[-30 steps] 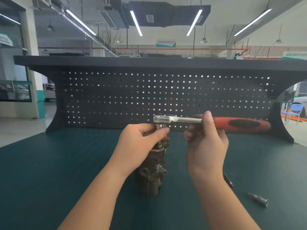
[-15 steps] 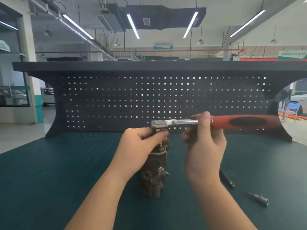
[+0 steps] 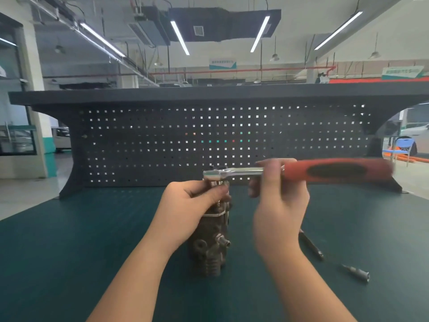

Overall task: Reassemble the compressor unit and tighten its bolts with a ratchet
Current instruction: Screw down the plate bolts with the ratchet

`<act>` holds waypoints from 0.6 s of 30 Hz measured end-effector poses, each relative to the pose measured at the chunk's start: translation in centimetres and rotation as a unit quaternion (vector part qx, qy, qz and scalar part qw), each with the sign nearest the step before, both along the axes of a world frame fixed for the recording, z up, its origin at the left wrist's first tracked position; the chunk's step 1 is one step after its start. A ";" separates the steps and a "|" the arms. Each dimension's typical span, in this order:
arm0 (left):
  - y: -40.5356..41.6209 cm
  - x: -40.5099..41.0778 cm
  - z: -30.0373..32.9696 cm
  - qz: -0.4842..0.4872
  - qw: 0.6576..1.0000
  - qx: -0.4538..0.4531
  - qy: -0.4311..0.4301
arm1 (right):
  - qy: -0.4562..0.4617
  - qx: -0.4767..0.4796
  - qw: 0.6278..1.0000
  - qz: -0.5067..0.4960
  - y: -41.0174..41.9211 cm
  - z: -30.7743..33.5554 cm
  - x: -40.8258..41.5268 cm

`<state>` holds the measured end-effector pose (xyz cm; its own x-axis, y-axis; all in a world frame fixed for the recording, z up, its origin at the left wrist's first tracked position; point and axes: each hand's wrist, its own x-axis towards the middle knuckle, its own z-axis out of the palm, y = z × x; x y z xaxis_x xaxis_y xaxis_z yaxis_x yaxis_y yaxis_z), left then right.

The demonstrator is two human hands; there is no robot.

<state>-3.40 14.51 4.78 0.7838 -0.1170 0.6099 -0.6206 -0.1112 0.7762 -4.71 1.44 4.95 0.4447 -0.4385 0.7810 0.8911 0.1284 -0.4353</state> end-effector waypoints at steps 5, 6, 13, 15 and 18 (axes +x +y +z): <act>-0.3 0.1 -0.1 0.010 1.000 0.004 -0.004 | 0.077 0.117 0.984 0.107 -0.2 -0.2 0.6; -0.3 0.0 0.1 0.003 1.000 -0.004 -0.003 | 0.017 0.060 0.997 0.039 0.4 -0.3 0.2; 0.5 0.1 0.5 0.014 0.999 0.020 0.038 | -0.245 -0.288 0.878 -0.293 2.3 -1.4 -0.4; 0.2 -0.3 0.4 -0.009 1.000 0.000 0.011 | -0.170 -0.176 0.948 -0.204 1.4 -1.2 -0.4; 0.3 -0.1 0.0 -0.015 1.000 0.012 0.009 | 0.074 0.082 0.993 0.048 -0.3 -0.1 0.2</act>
<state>-3.50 14.77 4.75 0.7899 -0.1555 0.5931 -0.6106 -0.1115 0.7840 -4.48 1.15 4.84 0.5950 -0.5051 0.6252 0.7992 0.2892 -0.5270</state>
